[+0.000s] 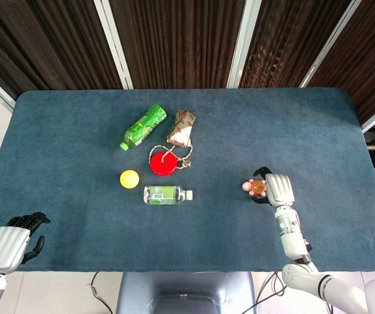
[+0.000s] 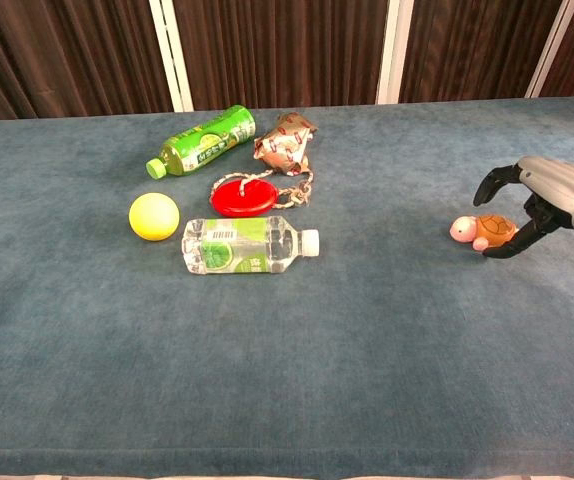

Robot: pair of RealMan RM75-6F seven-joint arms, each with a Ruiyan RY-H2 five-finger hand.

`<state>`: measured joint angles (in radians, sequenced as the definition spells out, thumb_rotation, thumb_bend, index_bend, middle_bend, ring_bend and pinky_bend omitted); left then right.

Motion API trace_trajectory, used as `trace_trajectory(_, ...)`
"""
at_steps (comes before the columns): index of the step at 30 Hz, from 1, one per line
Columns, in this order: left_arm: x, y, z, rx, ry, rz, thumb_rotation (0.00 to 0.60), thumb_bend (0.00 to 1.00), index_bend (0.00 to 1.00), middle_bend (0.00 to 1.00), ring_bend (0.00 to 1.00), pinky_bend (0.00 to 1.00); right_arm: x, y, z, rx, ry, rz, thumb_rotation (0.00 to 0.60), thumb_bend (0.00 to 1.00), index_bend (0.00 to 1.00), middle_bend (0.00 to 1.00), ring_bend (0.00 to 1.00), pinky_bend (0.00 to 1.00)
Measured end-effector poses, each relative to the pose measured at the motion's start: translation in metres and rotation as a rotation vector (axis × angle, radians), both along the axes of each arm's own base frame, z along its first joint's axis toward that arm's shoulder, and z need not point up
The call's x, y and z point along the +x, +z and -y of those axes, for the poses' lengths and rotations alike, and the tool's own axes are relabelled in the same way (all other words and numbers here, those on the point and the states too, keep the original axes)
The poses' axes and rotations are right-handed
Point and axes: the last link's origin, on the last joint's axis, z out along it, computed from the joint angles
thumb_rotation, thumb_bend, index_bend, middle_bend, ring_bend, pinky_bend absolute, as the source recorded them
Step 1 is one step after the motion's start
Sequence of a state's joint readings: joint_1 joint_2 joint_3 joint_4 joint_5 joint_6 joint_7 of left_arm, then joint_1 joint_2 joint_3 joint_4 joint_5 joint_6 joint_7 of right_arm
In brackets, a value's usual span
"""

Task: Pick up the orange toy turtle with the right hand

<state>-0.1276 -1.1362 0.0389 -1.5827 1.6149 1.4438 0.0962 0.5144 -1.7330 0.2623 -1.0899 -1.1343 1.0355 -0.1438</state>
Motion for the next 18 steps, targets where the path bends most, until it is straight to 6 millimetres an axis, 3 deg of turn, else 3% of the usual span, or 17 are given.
trace_trajectory(11,-0.003,0.002,0.003,0.010,0.015,-0.002,0.600,0.49,0.35,0.27,0.32,0.36,0.002,-0.011,0.001,-0.010,0.037,0.027,0.600,0.24,0.58,0.51,0.99,1.00)
trace_trajectory(18,-0.005,0.005,0.003,0.020,0.031,-0.003,0.600,0.49,0.35,0.27,0.32,0.36,-0.004,-0.017,0.000,0.024,0.010,-0.004,0.600,0.25,0.49,0.52,0.99,1.00)
